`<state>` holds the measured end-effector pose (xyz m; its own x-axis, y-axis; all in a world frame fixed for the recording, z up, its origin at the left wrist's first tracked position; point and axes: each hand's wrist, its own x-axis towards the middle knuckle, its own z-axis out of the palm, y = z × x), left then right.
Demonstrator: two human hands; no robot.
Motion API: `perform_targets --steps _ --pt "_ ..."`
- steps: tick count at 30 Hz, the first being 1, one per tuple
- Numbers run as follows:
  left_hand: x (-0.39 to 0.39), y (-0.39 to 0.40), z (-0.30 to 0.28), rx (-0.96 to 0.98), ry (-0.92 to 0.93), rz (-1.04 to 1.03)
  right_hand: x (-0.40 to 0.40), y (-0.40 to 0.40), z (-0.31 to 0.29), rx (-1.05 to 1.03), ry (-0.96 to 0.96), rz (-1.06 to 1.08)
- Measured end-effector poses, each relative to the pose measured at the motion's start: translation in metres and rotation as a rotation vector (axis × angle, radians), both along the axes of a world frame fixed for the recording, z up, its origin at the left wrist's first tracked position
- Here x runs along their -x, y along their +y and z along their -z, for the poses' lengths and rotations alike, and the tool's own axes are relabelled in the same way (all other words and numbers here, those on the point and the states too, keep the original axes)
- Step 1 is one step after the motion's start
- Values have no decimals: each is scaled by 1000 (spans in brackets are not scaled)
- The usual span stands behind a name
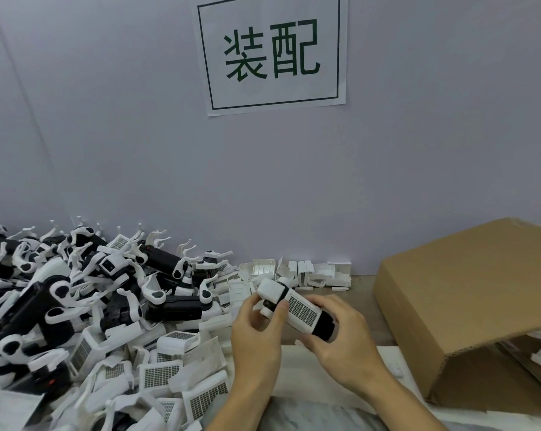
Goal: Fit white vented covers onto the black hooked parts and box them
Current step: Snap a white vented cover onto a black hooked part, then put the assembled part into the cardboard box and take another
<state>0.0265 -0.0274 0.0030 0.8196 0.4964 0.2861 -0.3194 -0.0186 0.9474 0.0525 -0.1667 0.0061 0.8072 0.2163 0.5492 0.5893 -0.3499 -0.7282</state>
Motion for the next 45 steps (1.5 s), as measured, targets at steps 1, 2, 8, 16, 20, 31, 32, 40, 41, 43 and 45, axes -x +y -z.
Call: perform_targets --steps 1,2,8,16,20,31,32,40,41,43,45 --pt "-1 1 1 9 -2 -28 1 0 -1 11 10 -9" --pt "-1 1 1 26 -1 -54 2 1 -1 38 17 -22" --pt "-4 5 4 46 43 -129 7 4 1 582 -34 92" --pt "7 -11 10 -510 -105 -101 0 -25 -25 92 298 195" --pt "10 -16 11 -716 -183 -146 -6 -63 -69 -750 775 -123" --pt "2 -15 20 -774 -62 -71 -37 -175 -154 -1534 332 148" --pt "2 -15 21 -781 -55 -67 -37 -173 -149 -1497 367 135" --pt "9 -22 15 -1071 51 -23 2 -57 -66 -647 636 -15" --pt "12 -22 10 -1179 74 -40 8 -41 -51 -550 635 -8" --pt "21 -23 -5 -1549 150 -33 19 -20 -21 -383 584 43" --pt "32 -23 -27 -1832 224 33 26 -12 1 -153 545 40"
